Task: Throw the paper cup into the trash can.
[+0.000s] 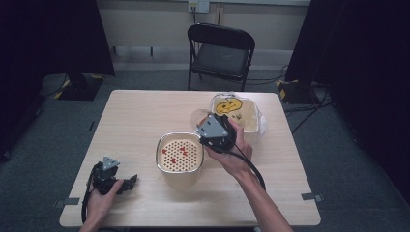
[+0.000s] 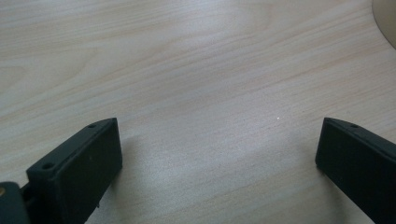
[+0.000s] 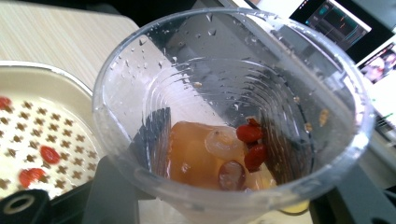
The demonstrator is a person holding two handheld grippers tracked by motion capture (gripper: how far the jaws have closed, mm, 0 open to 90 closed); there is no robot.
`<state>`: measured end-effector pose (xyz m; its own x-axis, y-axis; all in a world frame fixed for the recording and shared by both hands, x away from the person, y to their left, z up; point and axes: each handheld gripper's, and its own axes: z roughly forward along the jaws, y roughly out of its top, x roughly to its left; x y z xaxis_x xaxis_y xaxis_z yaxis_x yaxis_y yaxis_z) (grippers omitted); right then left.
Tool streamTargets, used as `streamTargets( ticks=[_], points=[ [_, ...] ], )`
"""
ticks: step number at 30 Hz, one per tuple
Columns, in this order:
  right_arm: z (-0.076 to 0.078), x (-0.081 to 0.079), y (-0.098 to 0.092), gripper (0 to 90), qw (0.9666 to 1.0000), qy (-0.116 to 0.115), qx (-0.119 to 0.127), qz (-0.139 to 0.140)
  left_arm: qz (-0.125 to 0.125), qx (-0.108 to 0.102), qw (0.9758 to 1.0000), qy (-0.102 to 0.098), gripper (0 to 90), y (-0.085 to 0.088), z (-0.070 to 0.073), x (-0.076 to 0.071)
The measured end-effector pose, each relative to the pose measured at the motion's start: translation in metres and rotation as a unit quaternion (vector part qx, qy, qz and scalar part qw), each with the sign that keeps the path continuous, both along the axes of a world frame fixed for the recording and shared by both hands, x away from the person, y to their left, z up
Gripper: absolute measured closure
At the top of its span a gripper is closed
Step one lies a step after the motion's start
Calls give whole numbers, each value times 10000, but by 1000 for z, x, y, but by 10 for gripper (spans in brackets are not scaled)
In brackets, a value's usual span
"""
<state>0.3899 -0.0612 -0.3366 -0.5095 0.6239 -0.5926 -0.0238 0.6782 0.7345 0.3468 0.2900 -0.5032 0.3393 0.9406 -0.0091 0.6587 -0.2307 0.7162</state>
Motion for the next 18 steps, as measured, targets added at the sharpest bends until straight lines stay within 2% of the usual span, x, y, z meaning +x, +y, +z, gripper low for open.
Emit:
streamTargets(
  ticks=[3, 5, 8, 11, 12, 14, 18],
  points=[
    [-1, -2, 6, 458, 9989, -197, -432, -25, -1, 1, 10000, 2, 0, 0, 0, 0],
    [-1, -3, 10, 459, 9975, -310, -633, -26, -2, 1, 10000, 4, 0, 0, 0, 0],
    [-5, -6, 17, 460, 9926, -527, -1088, -72, -1, 1, 10000, 2, 0, 0, 0, 0],
    [-9, -9, 23, 462, 9882, -664, -1376, -73, 0, 0, 10000, 2, 0, 0, 0, 0],
    [-11, -10, 25, 462, 9856, -753, -1512, -82, -1, 1, 10000, 3, 0, 0, 0, 0],
    [-14, -12, 29, 464, 9758, -960, -1963, -80, -2, 1, 10000, 2, 0, 0, 0, 0],
    [-20, -16, 36, 465, 9585, -1265, -2554, -27, -1, 0, 10000, 2, 0, 0, 0, 0]
  ],
)
